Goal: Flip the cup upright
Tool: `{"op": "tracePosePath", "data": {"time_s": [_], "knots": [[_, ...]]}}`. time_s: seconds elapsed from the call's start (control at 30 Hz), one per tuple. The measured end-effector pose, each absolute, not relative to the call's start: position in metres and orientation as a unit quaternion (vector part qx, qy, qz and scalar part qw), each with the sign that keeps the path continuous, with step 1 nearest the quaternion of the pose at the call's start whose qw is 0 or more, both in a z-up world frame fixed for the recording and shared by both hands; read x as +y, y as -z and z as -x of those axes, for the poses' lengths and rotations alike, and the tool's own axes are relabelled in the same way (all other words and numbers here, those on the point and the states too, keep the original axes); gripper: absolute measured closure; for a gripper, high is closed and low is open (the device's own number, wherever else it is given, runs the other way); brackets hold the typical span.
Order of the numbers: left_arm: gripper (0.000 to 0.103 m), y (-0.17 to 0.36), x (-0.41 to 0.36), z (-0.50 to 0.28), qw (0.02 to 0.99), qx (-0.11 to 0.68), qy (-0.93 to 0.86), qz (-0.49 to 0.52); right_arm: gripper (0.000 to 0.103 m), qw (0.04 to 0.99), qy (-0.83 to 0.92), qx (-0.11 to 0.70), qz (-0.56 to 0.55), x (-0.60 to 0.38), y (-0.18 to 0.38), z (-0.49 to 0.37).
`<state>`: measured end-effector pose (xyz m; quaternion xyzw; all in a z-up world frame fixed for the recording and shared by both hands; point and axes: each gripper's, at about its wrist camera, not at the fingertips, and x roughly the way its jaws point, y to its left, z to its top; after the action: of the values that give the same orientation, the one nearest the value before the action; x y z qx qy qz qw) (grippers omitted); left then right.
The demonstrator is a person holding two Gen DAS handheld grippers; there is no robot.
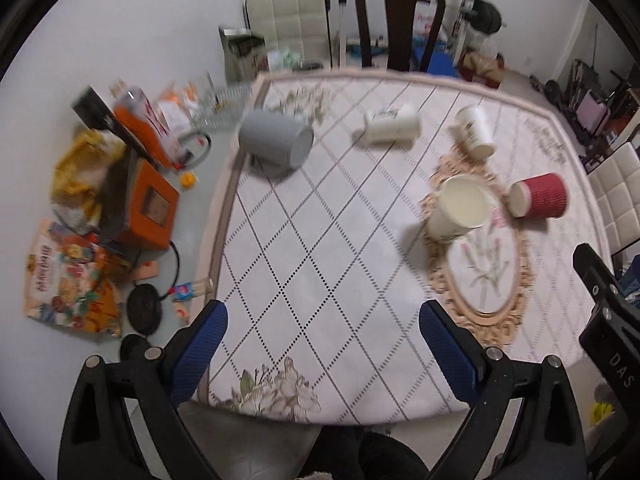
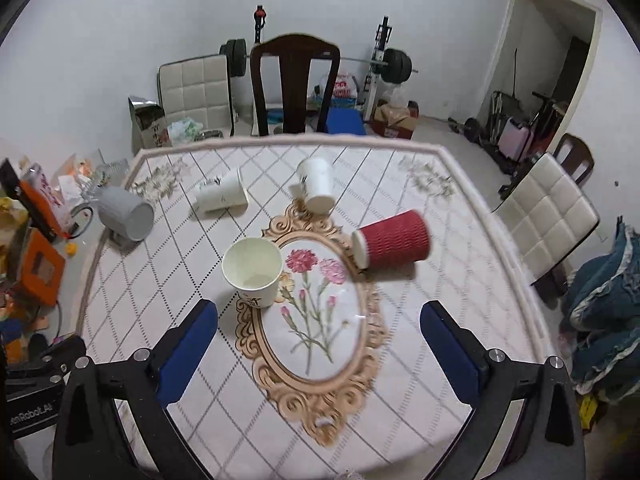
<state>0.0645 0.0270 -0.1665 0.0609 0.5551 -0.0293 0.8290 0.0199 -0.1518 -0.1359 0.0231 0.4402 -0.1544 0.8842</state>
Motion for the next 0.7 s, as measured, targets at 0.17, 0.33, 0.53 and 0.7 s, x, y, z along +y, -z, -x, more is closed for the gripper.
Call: {"op": "tracePosePath", "data": {"time_s": [0.17, 0.33, 0.53, 0.7], "knots": [[0.005, 0.117, 0.019, -0.034, 0.851, 0.522, 0.034, -0.054, 0.001, 0.89, 0.149, 0.43, -0.014, -0.154, 0.076, 0.023], [0.005, 0.078, 0.018, -0.009, 0.868, 0.493, 0.028, -0.048, 0.001, 0.897, 0.148, 0.416, -0.023, -0.163, 0.034, 0.059], [0.005, 0.047, 0.021, 0.014, 0.883, 0.467, 0.016, -0.044, 0.001, 0.902, 0.143, 0.406, -0.035, -0.173, -0.001, 0.086], [0.005, 0.032, 0.023, 0.026, 0.888, 0.457, 0.01, -0.042, 0.001, 0.901, 0.14, 0.409, -0.033, -0.176, -0.02, 0.1]]}}
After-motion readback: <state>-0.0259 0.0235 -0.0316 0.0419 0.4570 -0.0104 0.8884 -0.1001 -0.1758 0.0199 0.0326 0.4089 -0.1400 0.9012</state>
